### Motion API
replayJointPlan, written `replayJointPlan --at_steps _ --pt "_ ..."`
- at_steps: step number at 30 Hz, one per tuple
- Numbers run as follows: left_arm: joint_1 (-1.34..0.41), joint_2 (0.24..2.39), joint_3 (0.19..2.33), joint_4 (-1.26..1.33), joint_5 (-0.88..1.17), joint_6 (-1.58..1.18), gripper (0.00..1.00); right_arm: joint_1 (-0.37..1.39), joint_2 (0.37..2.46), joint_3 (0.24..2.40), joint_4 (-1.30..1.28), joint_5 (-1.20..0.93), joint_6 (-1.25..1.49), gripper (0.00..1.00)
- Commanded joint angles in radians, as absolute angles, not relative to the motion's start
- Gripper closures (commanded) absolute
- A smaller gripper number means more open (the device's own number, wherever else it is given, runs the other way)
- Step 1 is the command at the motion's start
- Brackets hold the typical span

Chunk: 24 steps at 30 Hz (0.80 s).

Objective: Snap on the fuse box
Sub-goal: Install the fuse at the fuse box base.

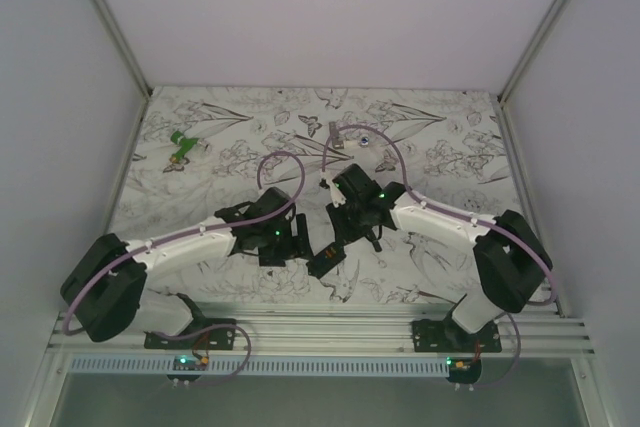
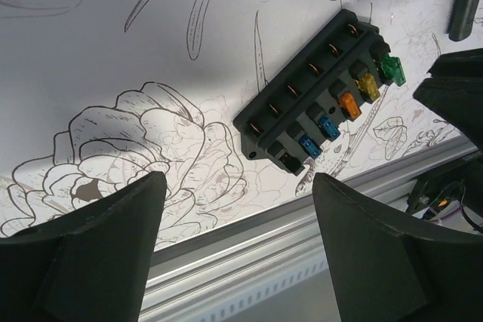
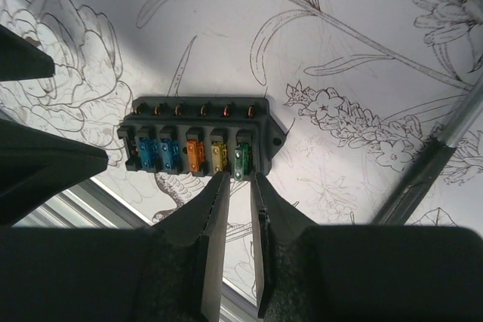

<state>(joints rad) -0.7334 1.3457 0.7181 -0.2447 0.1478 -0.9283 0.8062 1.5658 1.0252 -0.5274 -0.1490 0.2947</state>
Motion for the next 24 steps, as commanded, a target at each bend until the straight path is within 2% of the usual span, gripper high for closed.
replayJointPlan --at_steps 1,24 --pt "-0.739 1.381 0.738 -0.283 0.164 -0.917 0.20 0.802 1.603 1.054 -0.523 -0.173 0.295 0.76" --pt "-0.739 1.462 0.740 -0.274 0.189 -0.952 0.36 0.799 1.637 1.000 -0.559 -0.161 0.287 0.96"
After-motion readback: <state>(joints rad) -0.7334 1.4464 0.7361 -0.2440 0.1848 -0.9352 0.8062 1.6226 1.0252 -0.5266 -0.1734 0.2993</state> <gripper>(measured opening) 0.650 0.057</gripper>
